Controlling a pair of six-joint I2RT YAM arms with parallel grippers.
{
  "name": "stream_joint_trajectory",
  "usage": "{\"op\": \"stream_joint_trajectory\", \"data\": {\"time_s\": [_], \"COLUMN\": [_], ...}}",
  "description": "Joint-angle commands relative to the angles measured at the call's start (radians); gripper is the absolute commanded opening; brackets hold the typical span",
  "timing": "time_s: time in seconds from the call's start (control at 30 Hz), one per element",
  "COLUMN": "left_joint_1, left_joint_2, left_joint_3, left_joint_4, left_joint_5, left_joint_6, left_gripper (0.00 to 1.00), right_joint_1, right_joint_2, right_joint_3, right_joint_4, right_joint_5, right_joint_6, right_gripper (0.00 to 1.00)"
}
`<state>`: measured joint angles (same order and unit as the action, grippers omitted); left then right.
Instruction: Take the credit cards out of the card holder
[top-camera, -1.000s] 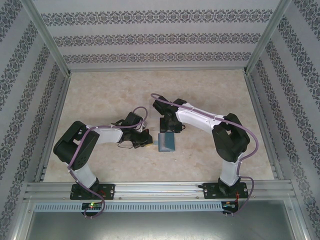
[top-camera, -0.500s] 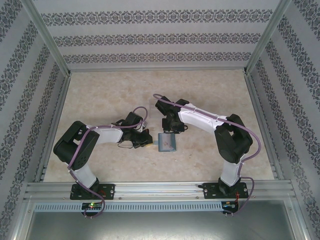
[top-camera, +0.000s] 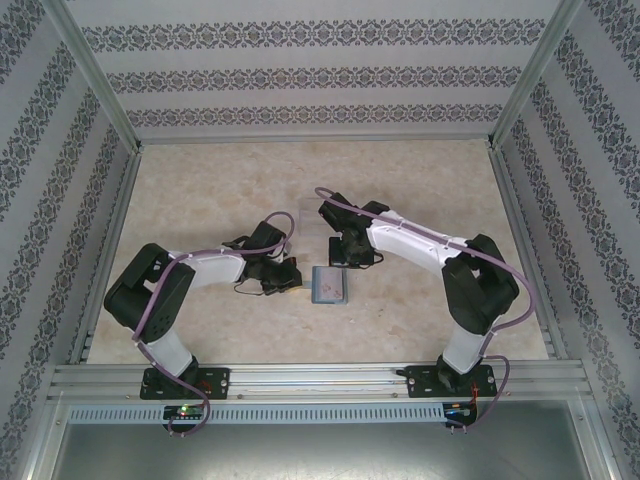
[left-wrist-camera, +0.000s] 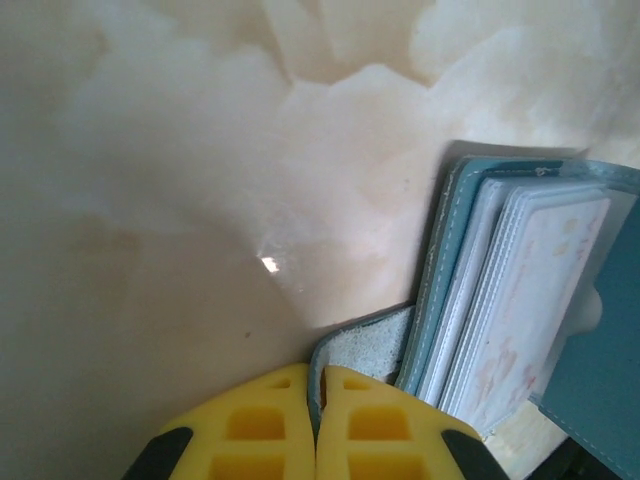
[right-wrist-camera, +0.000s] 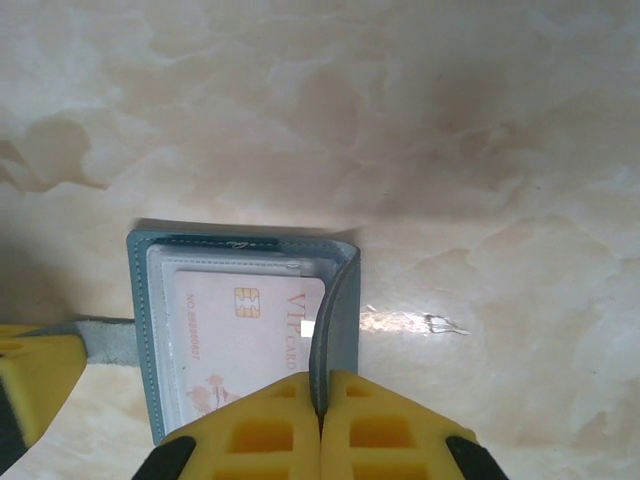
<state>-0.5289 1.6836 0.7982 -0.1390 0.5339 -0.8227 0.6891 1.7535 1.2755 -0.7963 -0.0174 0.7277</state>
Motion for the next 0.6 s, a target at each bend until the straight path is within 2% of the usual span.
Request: {"op": "stream_joint_trajectory", "data": {"time_s": [0.0, 0.23, 0.57], "left_joint_1": [0.013, 0.021, 0.011], "left_joint_2": [-0.044, -0.12, -0.171], "left_joint_3": [0.052, 0.129, 0.267], "left_joint_4": [-0.138, -0.293, -0.446], "left_joint_5": [-0.072, -0.139, -0.166], "left_joint_6": [0.053, 0.101, 0.12], "left_gripper": [0.07, 0.18, 0.21], "right_joint_1": [-0.018, -0.042, -0.07], "right_joint_2": [-0.052, -0.093, -0.107], "right_joint_3": [-0.043, -0.144, -0.206], "right_joint_4": [0.078, 0.268, 0.385], "right_joint_5": [-0.058, -0.142, -0.214], "right_joint_6": [0.014, 0.061, 0.089], "right_gripper": [0.0, 0.0, 0.0]}}
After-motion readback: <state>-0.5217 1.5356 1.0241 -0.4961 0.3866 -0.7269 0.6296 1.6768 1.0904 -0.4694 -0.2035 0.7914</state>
